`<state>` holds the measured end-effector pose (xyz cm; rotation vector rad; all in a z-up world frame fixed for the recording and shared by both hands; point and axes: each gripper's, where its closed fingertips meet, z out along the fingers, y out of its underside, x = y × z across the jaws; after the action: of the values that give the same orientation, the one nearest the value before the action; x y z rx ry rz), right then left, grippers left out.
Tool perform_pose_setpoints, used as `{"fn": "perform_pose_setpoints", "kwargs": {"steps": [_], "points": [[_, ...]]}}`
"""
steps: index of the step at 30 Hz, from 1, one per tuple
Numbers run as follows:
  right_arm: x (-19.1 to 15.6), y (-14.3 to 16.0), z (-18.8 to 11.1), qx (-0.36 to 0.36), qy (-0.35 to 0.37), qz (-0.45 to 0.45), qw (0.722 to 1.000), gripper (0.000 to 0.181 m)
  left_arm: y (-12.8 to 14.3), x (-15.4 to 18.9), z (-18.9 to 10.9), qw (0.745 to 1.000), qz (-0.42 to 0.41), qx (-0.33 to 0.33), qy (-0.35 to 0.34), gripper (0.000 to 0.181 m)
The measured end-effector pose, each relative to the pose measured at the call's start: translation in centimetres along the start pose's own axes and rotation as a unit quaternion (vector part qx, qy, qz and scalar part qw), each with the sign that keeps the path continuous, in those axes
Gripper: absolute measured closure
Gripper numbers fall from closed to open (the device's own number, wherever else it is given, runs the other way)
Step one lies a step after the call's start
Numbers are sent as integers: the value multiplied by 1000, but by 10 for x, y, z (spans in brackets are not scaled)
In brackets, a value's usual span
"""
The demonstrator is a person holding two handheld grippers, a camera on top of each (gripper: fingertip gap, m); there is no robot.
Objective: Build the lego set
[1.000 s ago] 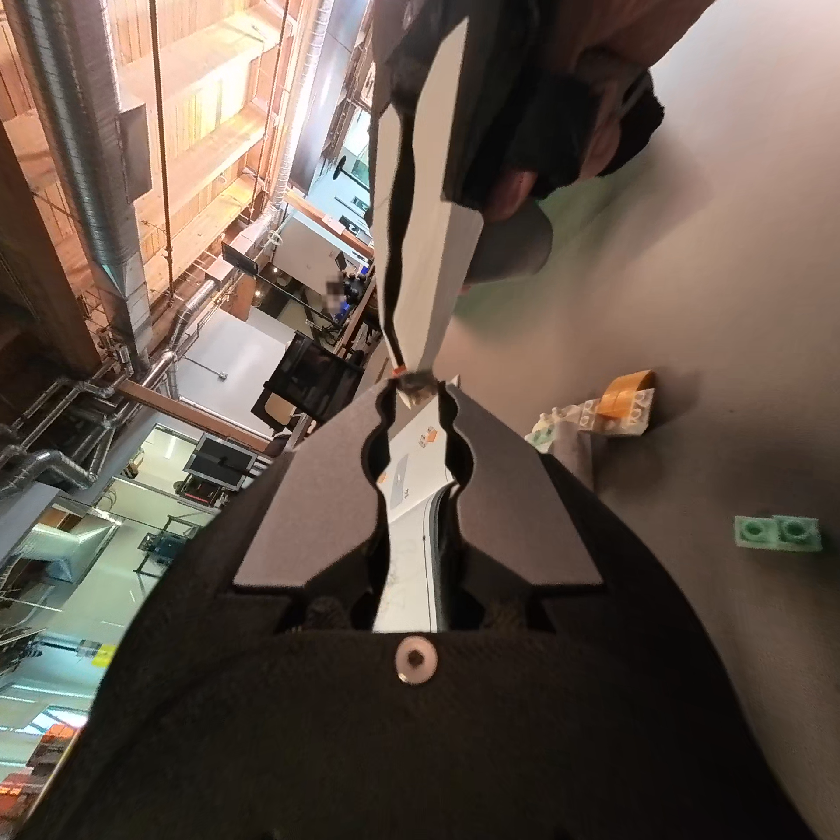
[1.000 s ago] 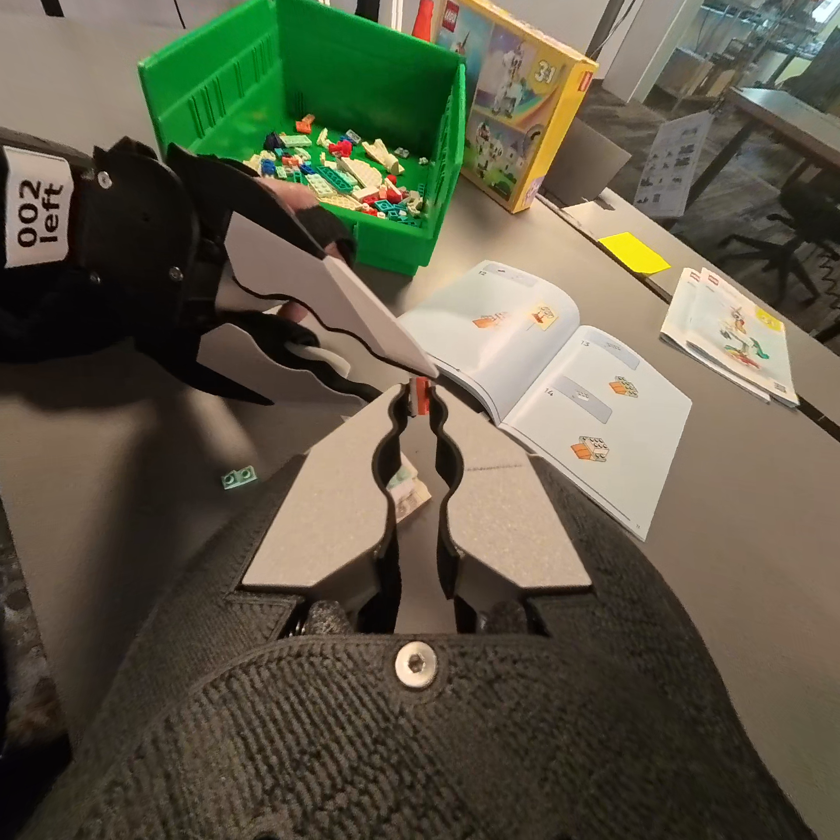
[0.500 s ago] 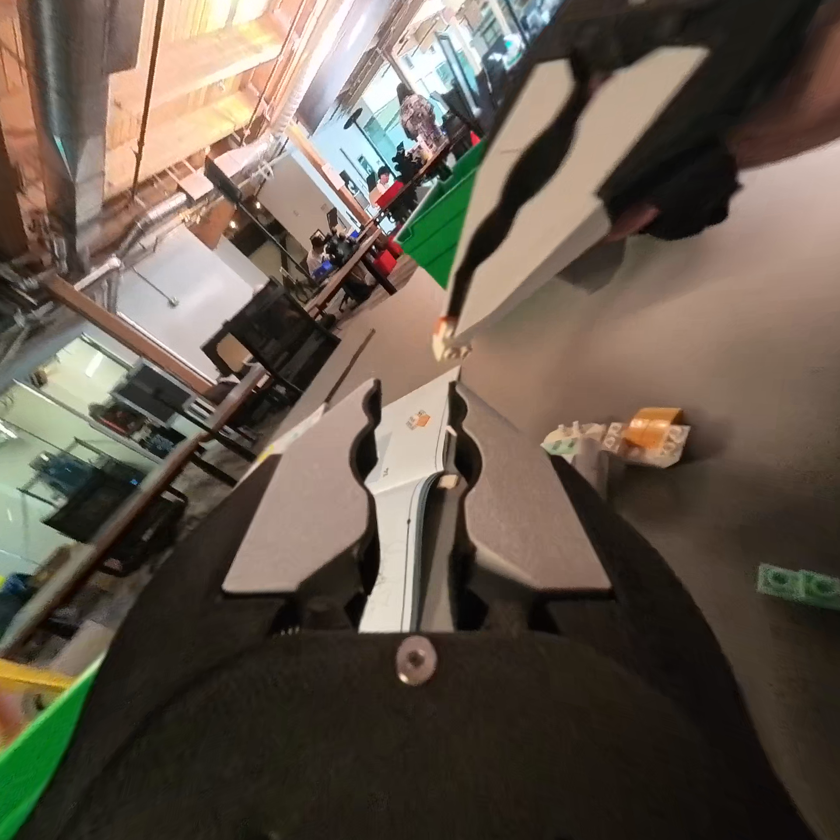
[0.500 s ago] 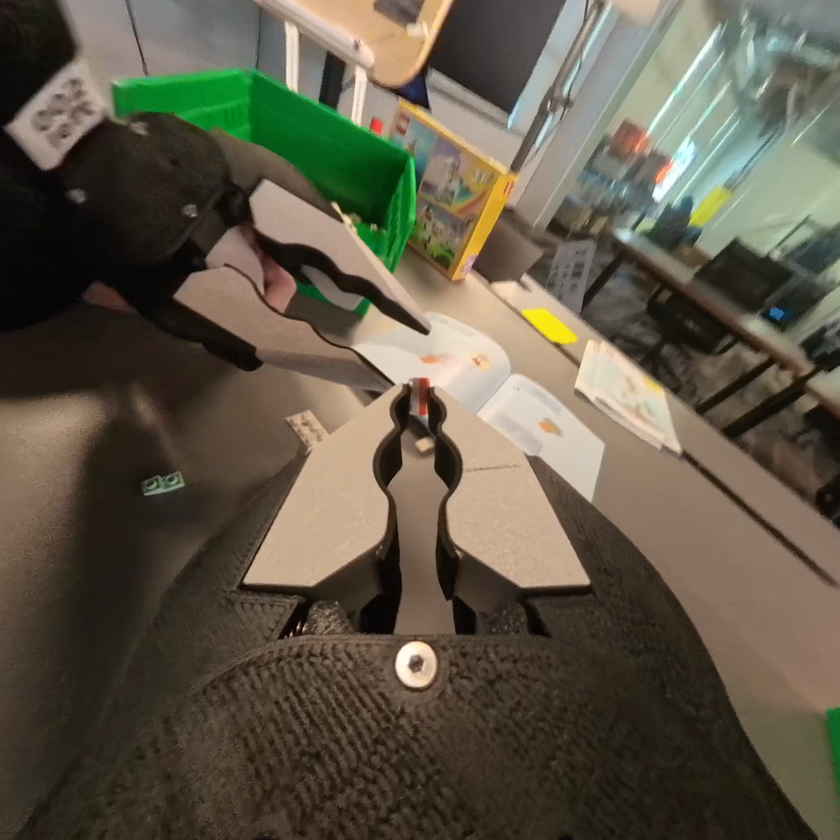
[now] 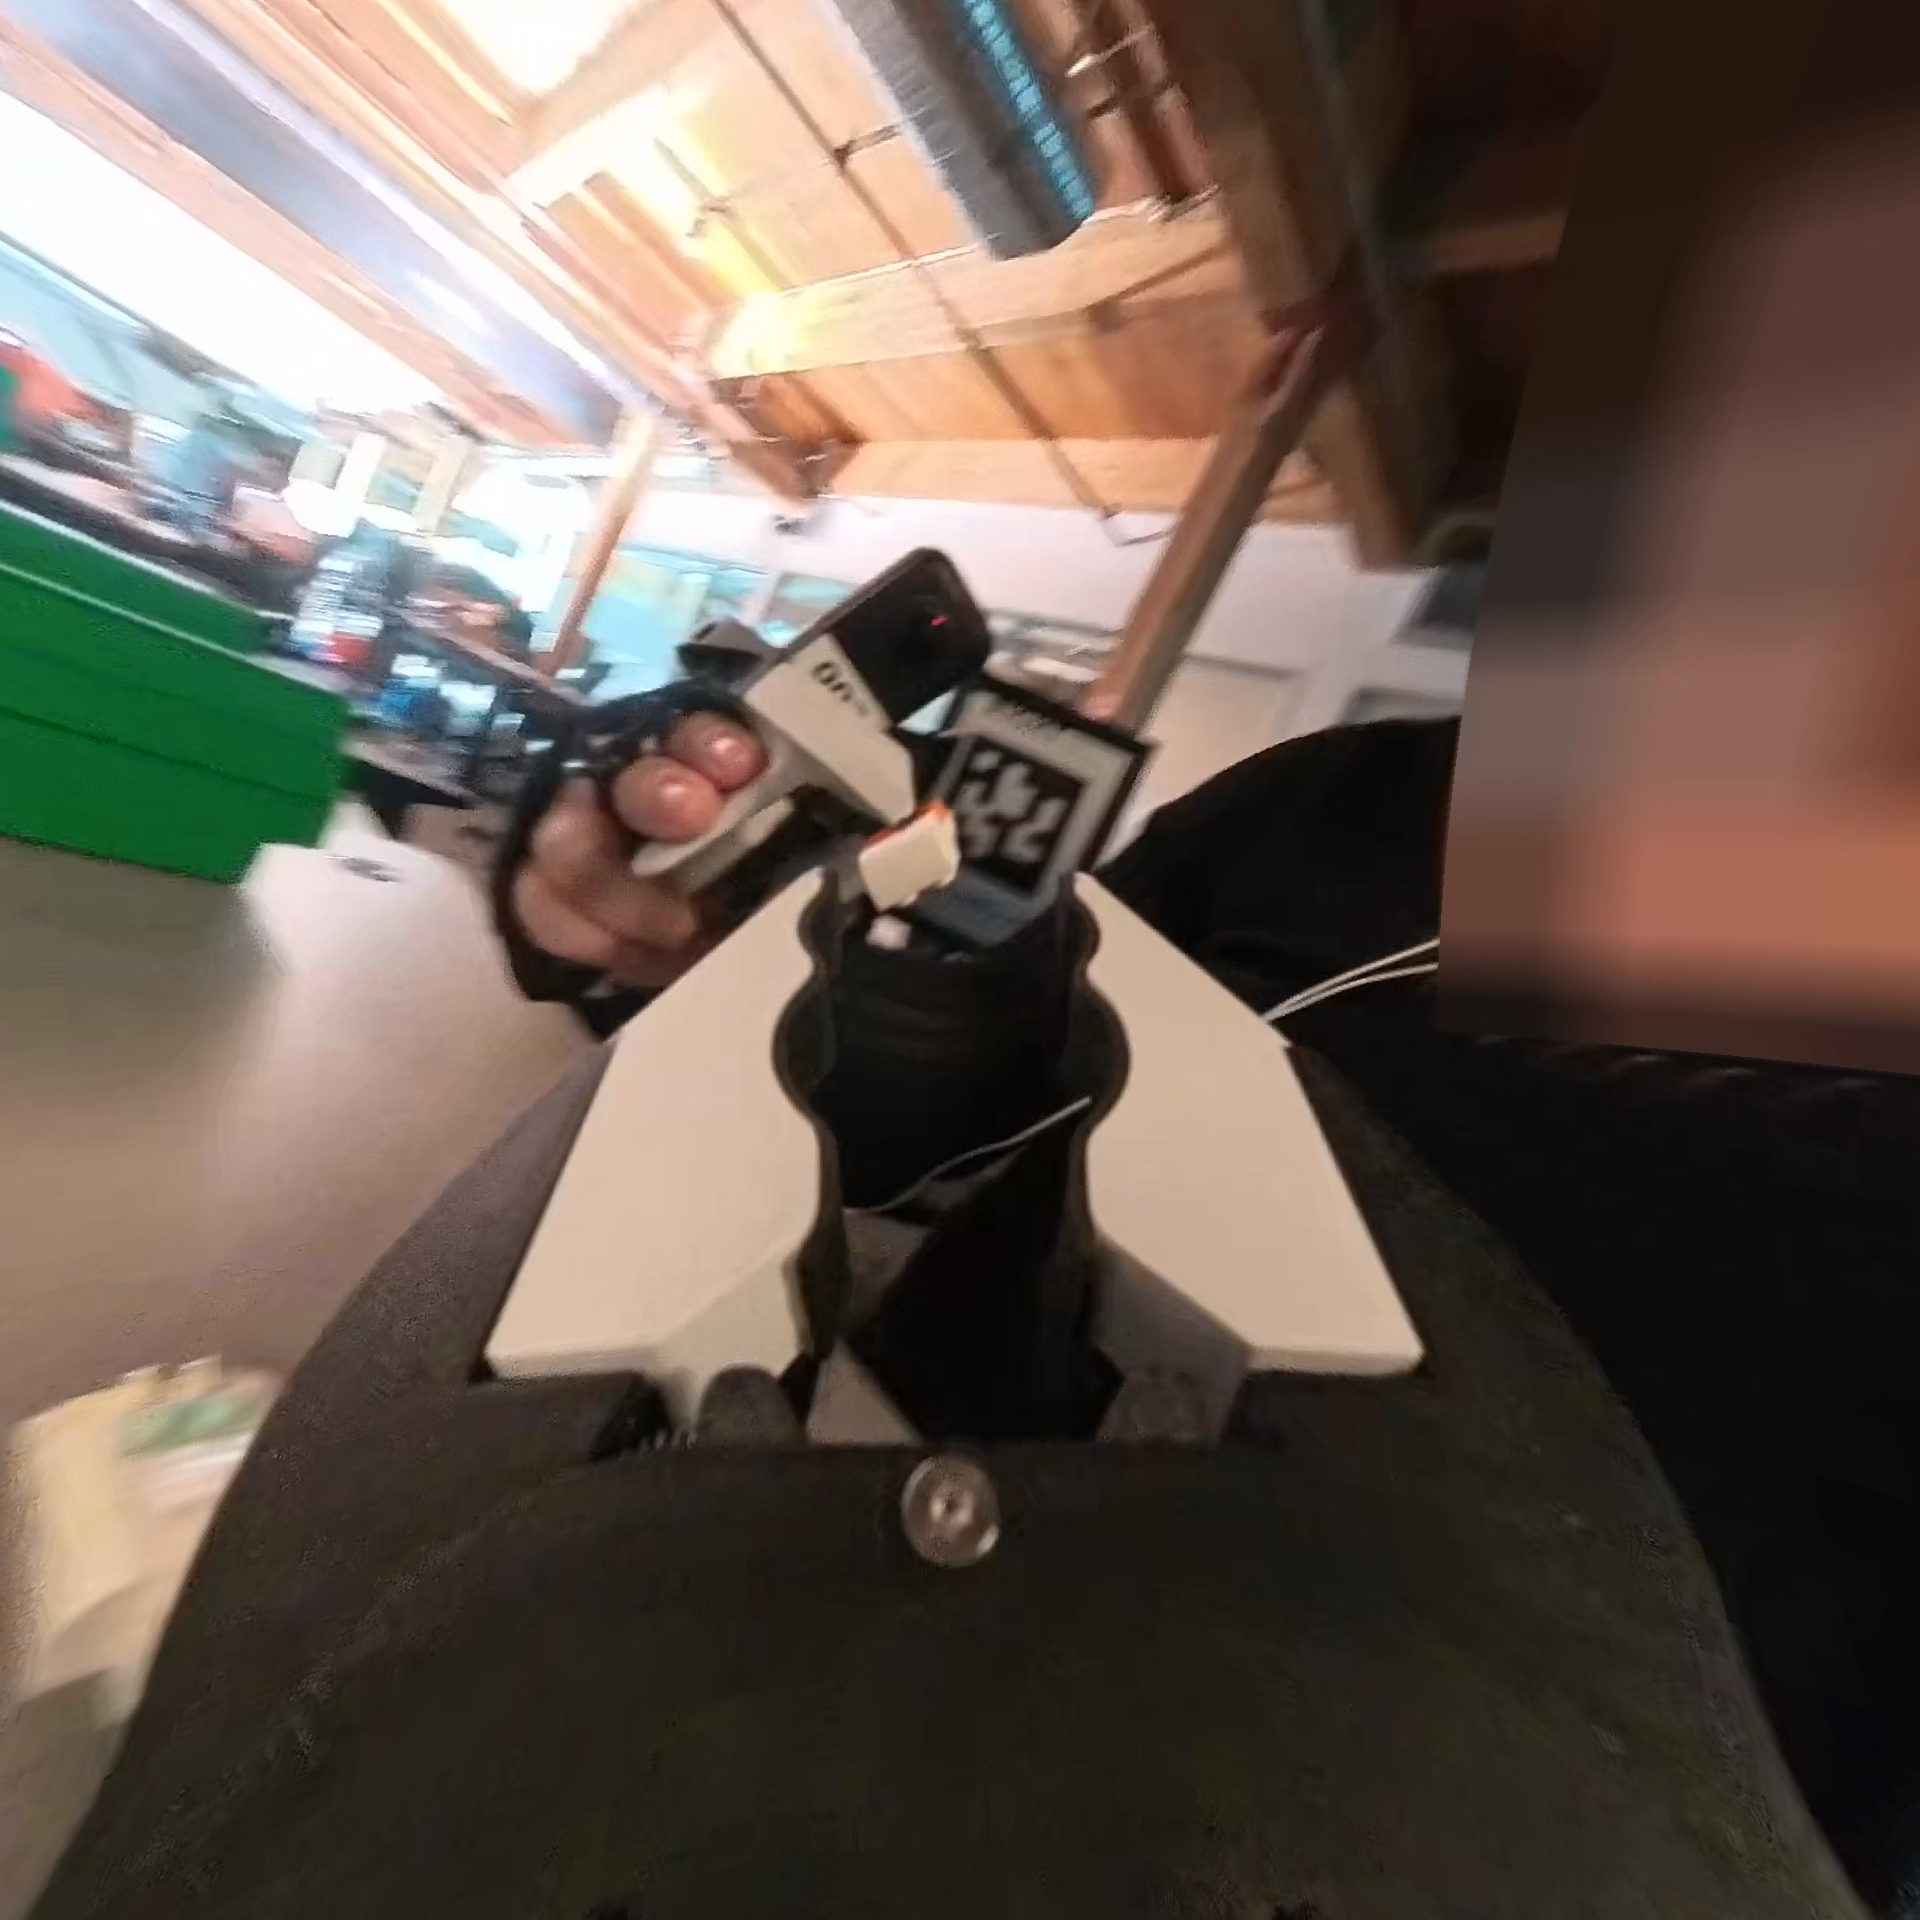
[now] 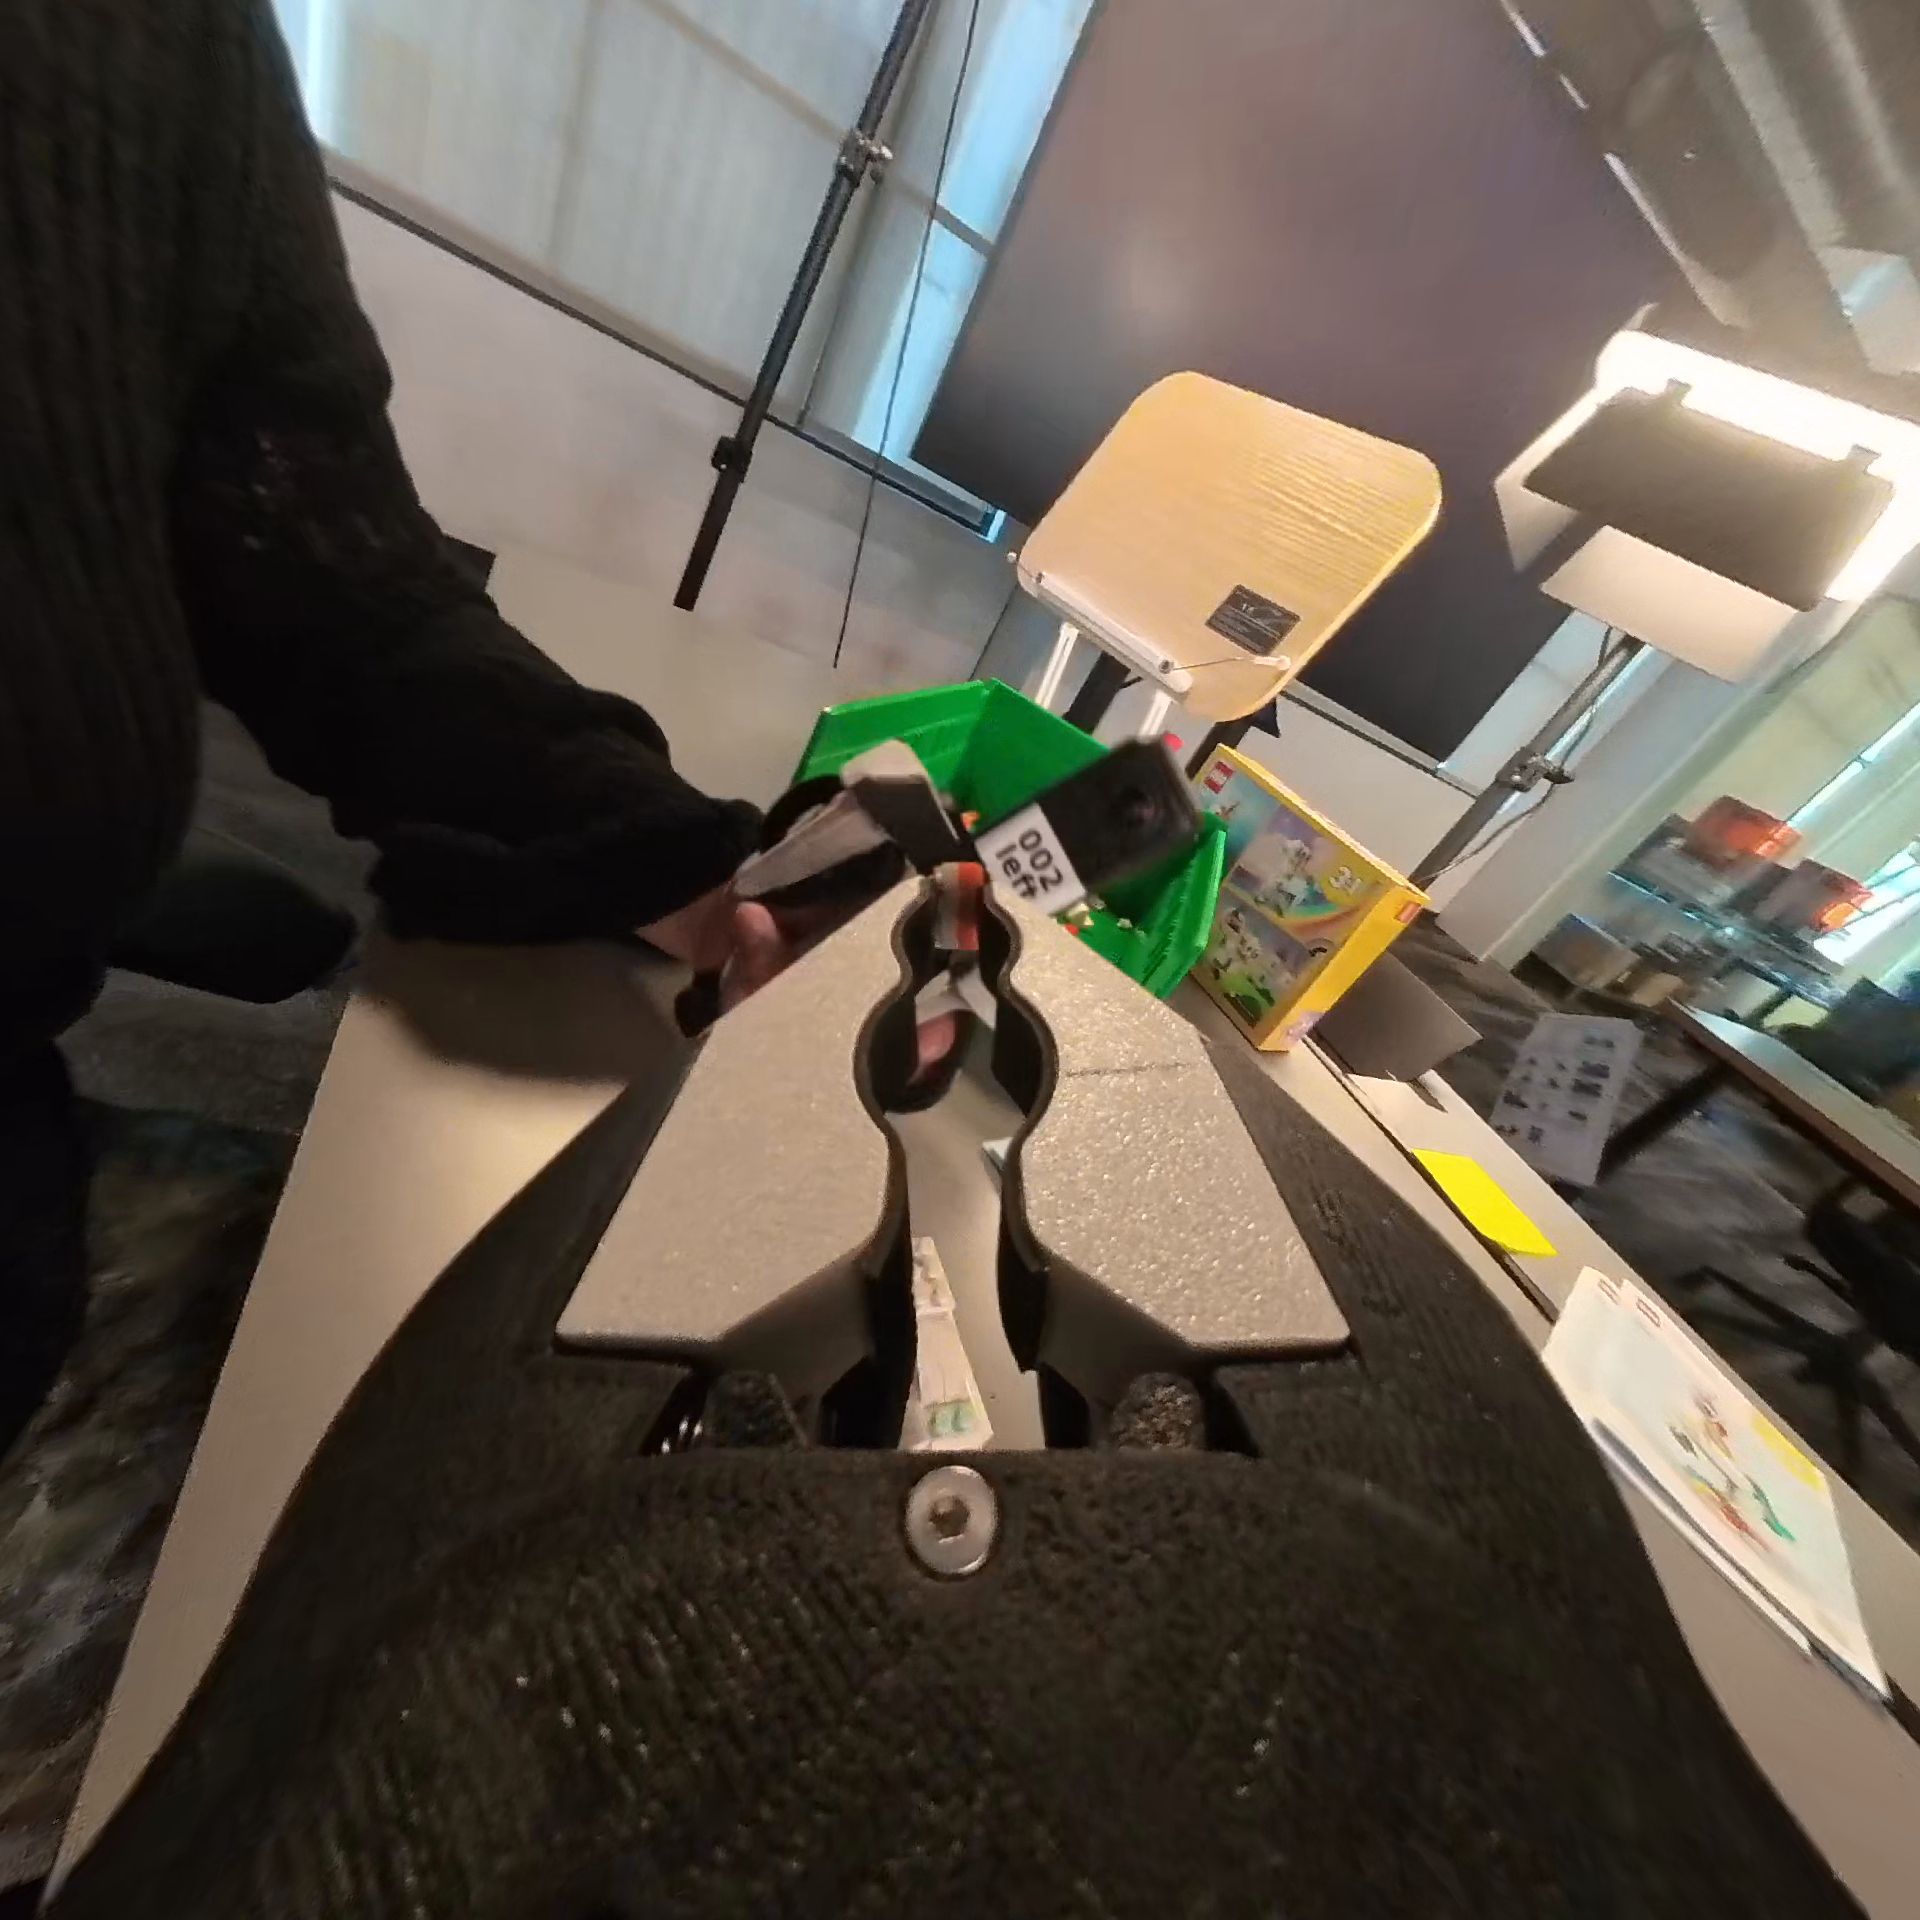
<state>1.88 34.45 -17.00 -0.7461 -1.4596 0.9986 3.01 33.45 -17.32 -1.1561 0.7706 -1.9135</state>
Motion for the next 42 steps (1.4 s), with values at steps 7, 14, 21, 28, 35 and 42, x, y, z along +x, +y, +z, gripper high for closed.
{"fn": "perform_pose_setpoints", "kwargs": {"steps": [7, 14, 21, 28, 35, 42], "points": [[-11, 2, 6, -20, -4, -33, 999, 176, -3, 3, -5, 991, -111, 25, 71, 147], [0, 15, 3, -33, 44, -31, 998, 162, -3, -9, -10, 995, -97, 11, 24, 165], [64, 63, -64, -39, 287, -23, 957, 150, 23, -50, -49, 920, 234, -141, -280, 165], [78, 75, -75, -64, 358, -65, 929, 154, 67, -56, -63, 856, 292, -296, -307, 165], [72, 85, -68, -120, 352, -126, 920, 163, 67, -54, -63, 862, 283, -293, -301, 165], [73, 87, -70, -126, 354, -130, 917, 164, 59, -53, -63, 873, 276, -265, -303, 165]]}}
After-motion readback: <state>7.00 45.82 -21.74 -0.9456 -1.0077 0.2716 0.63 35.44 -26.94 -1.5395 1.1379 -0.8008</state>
